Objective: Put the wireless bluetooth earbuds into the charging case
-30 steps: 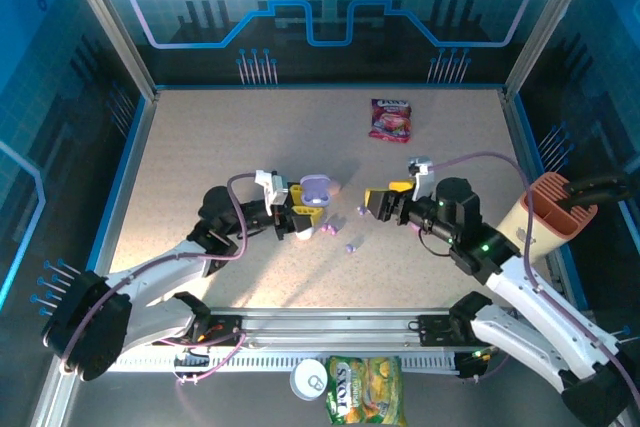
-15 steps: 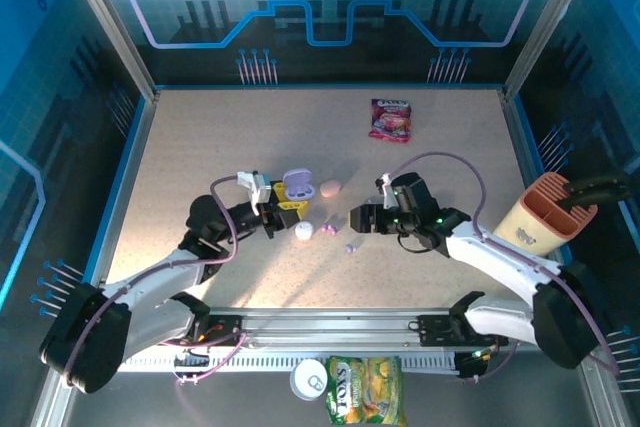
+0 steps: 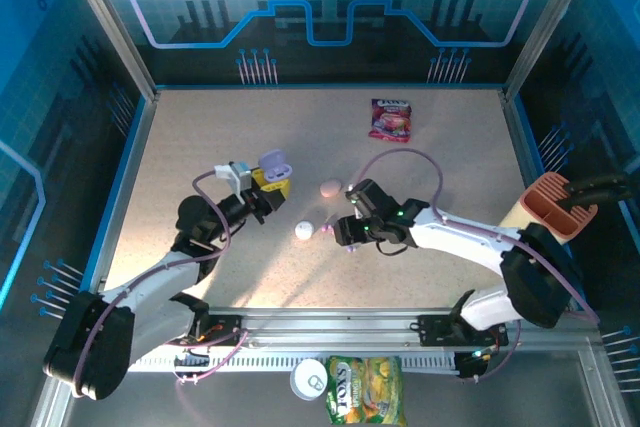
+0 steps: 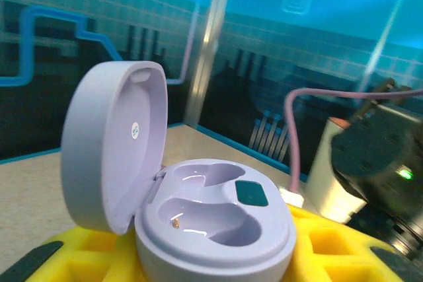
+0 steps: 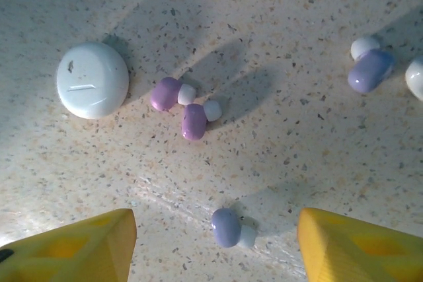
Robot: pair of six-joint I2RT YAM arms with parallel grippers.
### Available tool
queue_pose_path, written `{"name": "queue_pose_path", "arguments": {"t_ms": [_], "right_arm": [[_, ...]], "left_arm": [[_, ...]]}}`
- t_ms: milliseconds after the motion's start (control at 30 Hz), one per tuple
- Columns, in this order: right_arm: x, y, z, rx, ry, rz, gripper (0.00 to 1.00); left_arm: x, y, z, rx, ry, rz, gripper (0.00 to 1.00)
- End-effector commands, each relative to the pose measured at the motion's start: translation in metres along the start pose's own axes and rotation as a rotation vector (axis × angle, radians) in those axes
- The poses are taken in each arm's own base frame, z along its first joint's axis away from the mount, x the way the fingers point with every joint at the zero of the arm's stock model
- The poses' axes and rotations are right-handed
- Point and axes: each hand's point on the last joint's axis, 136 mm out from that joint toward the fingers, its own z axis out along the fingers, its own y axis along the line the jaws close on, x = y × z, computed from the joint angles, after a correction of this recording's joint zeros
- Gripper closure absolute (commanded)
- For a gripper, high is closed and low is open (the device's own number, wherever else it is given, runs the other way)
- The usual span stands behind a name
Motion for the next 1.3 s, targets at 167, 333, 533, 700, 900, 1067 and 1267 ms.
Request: {"name": "queue_pose_path", "arguments": {"t_ms": [167, 333, 533, 700, 900, 1067, 1267], "right_arm": [[0.011, -0.013, -0.006, 0.421, 0.096, -0.246, 0.34], [0.014, -0.007, 0.001, 0.562, 0.157, -0.369, 0.34], [0.019, 0.002, 0.015, 0.639, 0.214, -0.462, 0.42], [0.023, 0.003, 0.024, 0.656, 0.24, -0.471, 0.49], [0.03, -0.001, 0.028, 0.671, 0.27, -0.478, 0.55], [0.036, -0.003, 0.032, 0.665, 0.298, -0.48, 0.56], [0.039, -0.009, 0.033, 0.679, 0.311, -0.475, 0.61]], "left_arm": [[-0.04, 0.054, -0.013, -0.269, -0.146, 0.027, 0.62], [-0.042, 0.064, -0.018, -0.32, -0.131, 0.035, 0.61], [-0.045, 0.071, -0.024, -0.353, -0.14, 0.027, 0.61], [-0.044, 0.071, -0.024, -0.348, -0.139, 0.02, 0.61], [-0.044, 0.071, -0.023, -0.342, -0.136, 0.017, 0.61], [-0.043, 0.073, -0.023, -0.347, -0.139, 0.007, 0.61], [-0.042, 0.073, -0.021, -0.339, -0.138, 0.001, 0.61]]}}
